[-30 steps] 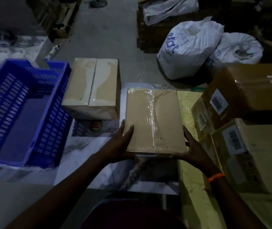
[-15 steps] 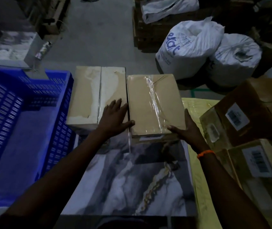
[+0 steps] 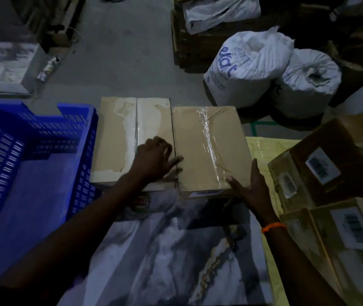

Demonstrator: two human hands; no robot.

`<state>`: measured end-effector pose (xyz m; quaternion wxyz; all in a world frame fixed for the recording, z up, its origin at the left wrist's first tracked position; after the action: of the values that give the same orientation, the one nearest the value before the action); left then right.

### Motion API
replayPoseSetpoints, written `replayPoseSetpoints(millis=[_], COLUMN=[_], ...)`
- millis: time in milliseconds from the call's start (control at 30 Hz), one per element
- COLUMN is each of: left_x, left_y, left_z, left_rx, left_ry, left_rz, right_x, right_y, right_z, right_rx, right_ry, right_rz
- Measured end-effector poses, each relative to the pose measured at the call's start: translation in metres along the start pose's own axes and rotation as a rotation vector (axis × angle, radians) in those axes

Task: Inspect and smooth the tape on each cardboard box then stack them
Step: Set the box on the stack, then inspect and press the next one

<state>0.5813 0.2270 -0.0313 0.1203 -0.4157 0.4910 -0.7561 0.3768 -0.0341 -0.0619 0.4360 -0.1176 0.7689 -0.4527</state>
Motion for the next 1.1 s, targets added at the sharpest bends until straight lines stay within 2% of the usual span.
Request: replayPoseSetpoints(millis=[100,167,233,300,533,933,1033,1100], left_x=[-0.036,-0.061,-0.079,-0.091,-0.093,-0.081,-0.074,-0.058], left_y=[-0.006,-0.004,-0.001,0.0,-0.003,-0.006,-0.006,-0.007], left_z=[0.059,0.098,0.126,0.141,0.148,0.134,0.124,0.1], left_rx=[-0.114,-0.164,-0.205,-0.239,-0.329,-0.293,-0.215,-0.143], left_ry=[-0.121,-0.184,-0.254,-0.308,-0.225,-0.202,-0.175,-0.065], left_rz=[0.044,0.102,0.133,0.111,0.127,0.079,0.012,-0.08], right_x=[-0.002,-0.015,-0.031,-0.044,-0.064,-0.068,-0.07,-0.06], right_y=[0.01,0.022,0.04,0.053,0.06,0.066,0.061,0.042], right_z=[-0.012,-0.021,-0.028,-0.025,-0.008,-0.014,-0.017,-0.009], right_rx=[-0.019,0.066,0.098,0.105,0.094,0.07,0.11,0.218], right_ry=[-0.072,-0.292,-0.512,-0.595,-0.565,-0.531,-0.532,-0.387], right_rz=[-0.331,-0.559,-0.642,-0.642,-0.638,-0.598,-0.549,-0.515])
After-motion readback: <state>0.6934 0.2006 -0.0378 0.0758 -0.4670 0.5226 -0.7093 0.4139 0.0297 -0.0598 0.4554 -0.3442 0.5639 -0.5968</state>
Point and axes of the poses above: each hand's wrist, its own z-axis towards the middle knuckle, its own y-axis out of the palm, x = y × z, the point moved 6 cm from there along z, towards the middle knuckle, and after that the axes turned 11 degrees about -z, right-handed, at the moved point
